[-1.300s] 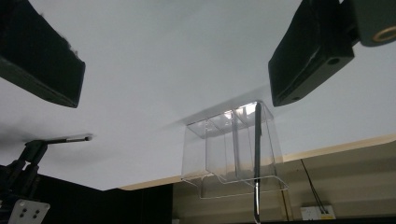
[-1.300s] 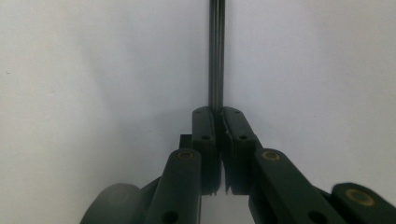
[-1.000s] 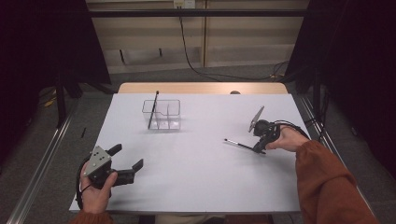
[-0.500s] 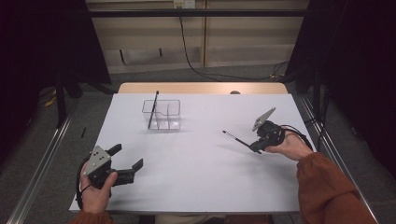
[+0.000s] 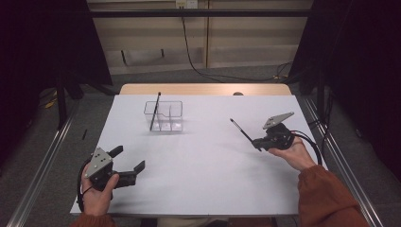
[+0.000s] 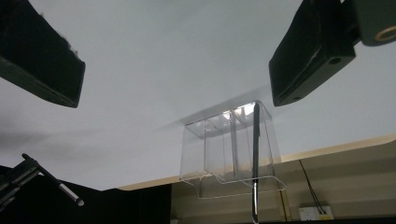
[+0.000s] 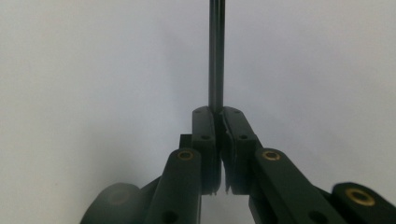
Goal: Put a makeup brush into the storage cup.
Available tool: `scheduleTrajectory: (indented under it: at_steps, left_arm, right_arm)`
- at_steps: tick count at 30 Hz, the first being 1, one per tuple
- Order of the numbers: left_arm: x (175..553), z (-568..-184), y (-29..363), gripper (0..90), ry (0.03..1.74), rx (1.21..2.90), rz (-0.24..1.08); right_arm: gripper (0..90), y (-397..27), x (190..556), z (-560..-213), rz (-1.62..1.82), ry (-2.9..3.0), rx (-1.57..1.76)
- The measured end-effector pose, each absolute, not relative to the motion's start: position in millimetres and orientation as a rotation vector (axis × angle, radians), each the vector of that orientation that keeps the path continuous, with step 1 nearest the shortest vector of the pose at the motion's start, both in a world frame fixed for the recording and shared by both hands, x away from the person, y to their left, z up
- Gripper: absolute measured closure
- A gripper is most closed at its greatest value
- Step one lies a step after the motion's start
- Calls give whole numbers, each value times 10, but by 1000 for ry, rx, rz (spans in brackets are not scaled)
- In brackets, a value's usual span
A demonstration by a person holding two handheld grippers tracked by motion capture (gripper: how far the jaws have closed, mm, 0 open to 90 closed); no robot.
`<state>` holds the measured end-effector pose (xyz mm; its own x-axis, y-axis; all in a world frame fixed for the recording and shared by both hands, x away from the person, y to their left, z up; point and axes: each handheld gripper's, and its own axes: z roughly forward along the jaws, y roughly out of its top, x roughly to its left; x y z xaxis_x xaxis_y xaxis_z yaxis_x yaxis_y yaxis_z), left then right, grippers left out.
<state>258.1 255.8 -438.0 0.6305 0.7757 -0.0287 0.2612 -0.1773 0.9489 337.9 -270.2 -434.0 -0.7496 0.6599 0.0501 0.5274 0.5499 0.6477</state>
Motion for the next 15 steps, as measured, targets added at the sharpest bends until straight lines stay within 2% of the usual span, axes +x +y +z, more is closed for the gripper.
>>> scheduleTrajectory:
  at_steps: [15]
  left_arm:
    - [2580,-4383,2563,36,854,1737,572]
  right_arm:
    - [846,-2725,3319,-4337,1216,2403,1013]
